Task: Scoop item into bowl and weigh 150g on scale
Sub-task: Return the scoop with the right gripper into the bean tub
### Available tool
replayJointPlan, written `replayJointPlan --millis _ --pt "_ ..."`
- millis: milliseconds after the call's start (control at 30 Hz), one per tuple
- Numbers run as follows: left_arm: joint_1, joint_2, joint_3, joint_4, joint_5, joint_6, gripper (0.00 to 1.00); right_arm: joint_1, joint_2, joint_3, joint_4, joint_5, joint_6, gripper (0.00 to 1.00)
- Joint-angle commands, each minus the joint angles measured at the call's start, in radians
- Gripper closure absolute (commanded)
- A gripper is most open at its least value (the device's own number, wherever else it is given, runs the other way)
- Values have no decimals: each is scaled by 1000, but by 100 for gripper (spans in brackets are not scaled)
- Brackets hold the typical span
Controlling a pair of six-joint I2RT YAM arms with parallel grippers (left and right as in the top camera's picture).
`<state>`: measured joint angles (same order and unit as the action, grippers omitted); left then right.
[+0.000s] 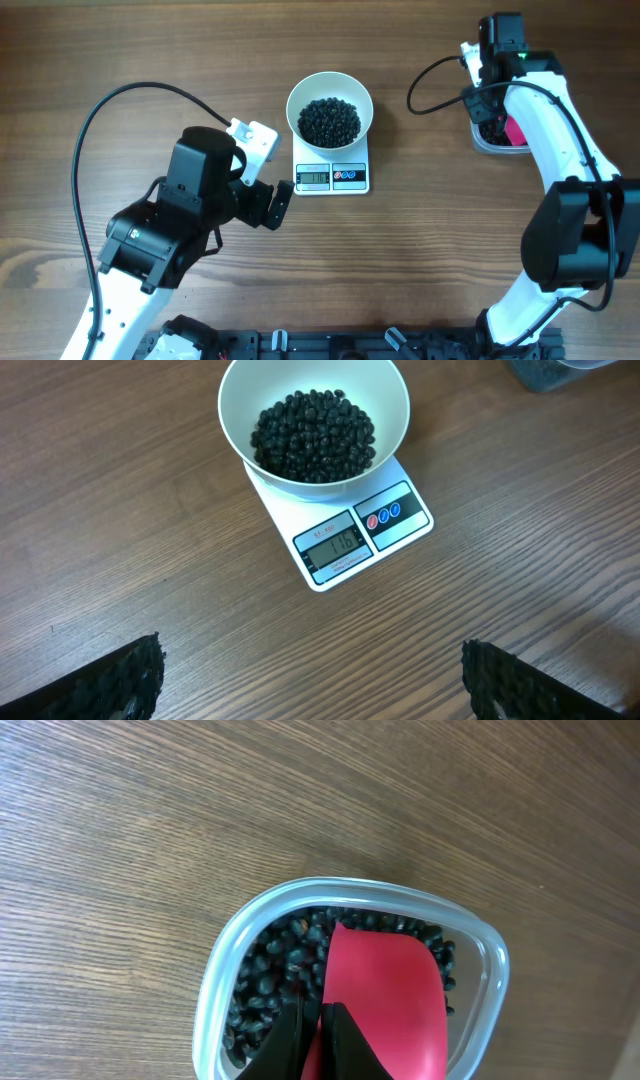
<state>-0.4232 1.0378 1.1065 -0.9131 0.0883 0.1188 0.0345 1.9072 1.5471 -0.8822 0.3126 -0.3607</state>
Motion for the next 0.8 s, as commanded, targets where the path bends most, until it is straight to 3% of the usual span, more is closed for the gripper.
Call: replayJointPlan --millis 0,233,567,767 --pt "5 -4 14 3 12 8 0 2 30 -3 -5 -139 24 96" --pt "5 -4 14 3 12 8 0 1 0 -2 -18 -503 129 96" --pt "5 -4 14 3 12 8 0 -90 -23 -2 -152 -449 197 96" --pt "5 -4 14 3 12 8 0 -192 -23 -3 -161 -589 241 96"
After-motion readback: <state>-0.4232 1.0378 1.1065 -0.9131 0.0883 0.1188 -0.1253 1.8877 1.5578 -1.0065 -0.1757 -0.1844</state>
